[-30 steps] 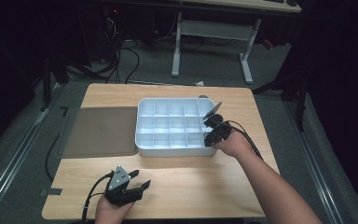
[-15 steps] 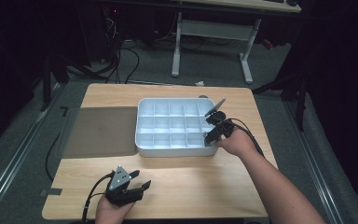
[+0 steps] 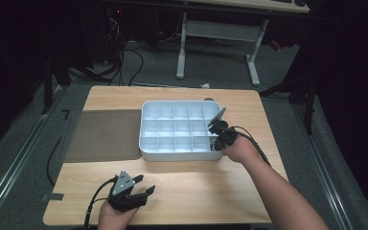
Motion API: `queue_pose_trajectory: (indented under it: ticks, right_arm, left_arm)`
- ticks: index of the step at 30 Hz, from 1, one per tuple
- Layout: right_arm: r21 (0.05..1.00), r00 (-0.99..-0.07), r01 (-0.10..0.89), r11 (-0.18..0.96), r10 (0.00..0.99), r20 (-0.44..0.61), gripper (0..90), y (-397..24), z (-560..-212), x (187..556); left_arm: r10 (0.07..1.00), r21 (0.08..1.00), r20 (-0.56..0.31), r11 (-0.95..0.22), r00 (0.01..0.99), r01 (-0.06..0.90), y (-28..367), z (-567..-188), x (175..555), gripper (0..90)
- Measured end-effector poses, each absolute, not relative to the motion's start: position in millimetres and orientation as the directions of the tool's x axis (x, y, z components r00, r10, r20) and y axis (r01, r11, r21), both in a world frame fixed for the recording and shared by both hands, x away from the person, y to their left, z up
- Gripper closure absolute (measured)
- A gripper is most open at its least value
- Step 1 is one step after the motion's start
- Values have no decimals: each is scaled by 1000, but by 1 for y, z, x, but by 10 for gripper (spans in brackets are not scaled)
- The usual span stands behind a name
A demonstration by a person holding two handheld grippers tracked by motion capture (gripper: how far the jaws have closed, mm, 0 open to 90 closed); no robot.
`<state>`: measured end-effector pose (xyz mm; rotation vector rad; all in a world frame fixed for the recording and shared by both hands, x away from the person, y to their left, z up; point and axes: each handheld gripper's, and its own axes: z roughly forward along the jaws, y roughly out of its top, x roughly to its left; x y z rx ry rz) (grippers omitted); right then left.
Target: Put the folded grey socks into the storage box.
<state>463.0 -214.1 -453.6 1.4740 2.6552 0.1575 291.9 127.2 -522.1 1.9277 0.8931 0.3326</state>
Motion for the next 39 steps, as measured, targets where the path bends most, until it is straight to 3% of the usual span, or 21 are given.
queue_pose_trajectory:
  ticks: [8,11,17,22,39]
  right_arm:
    - [120,-515,849,515,857,-27,900,-214,-463,465]
    - [114,-509,854,507,861,-16,846,-213,-457,464]
    - [190,-485,857,479,874,-18,854,-217,-432,471]
    - [209,-478,855,475,877,-39,879,-217,-435,480]
    - [120,-481,866,485,874,-60,900,-205,-468,495]
  left_arm:
    - [705,850,-133,-279,696,446,127,-522,292,391]
    - [705,850,-134,-279,696,447,127,-522,292,390]
    - [703,849,-130,-285,699,445,126,-522,292,390]
    - [706,849,-133,-281,695,448,128,-522,293,390]
    - [706,849,-137,-278,695,450,129,-523,292,391]
